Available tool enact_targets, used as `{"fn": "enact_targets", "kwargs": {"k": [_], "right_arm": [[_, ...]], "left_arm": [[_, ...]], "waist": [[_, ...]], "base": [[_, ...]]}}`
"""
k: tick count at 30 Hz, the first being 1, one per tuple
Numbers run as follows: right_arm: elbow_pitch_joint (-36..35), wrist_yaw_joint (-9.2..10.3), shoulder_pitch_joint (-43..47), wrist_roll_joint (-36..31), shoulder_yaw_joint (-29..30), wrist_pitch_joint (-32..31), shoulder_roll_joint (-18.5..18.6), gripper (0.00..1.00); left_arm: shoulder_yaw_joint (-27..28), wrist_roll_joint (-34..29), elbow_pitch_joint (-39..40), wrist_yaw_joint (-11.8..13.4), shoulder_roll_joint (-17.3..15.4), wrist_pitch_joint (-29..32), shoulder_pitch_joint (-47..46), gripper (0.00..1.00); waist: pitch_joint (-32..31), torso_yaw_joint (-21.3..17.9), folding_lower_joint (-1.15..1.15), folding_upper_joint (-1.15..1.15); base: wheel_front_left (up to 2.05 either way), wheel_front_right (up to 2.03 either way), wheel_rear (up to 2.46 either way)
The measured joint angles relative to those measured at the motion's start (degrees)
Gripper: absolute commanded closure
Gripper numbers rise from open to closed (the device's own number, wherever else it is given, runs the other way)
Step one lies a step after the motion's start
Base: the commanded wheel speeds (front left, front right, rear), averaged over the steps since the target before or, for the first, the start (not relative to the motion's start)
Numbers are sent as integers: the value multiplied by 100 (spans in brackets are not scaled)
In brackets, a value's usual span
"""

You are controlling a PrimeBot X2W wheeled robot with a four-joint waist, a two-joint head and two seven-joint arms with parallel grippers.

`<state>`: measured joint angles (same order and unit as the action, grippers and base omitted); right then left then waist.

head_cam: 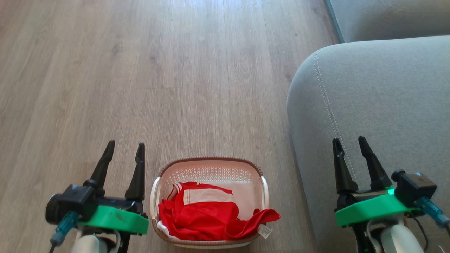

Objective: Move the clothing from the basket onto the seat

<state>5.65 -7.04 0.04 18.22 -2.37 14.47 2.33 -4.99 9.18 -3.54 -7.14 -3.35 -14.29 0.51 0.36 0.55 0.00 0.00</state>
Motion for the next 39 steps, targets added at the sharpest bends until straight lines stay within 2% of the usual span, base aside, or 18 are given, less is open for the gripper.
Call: {"fn": "enact_targets", "kwargs": {"k": [19, 30, 39], "right_arm": [[-92, 0, -125, -1, 2, 0, 0, 0], [-268, 0, -560, -68, 27, 0, 1, 0], [-381, -1, -816, -94, 29, 0, 1, 0]], "left_arm": [[-112, 66, -151, 0, -65, 0, -192, 0], [-235, 78, -313, -1, -157, -1, -700, 0], [-403, 116, -837, -1, -201, -1, -1186, 0]], "waist": [[610, -125, 0, 0], [1293, -228, 0, 0], [1819, -341, 0, 0]], "base": [[0, 0, 0], [0, 0, 0], [0, 0, 0]]}}
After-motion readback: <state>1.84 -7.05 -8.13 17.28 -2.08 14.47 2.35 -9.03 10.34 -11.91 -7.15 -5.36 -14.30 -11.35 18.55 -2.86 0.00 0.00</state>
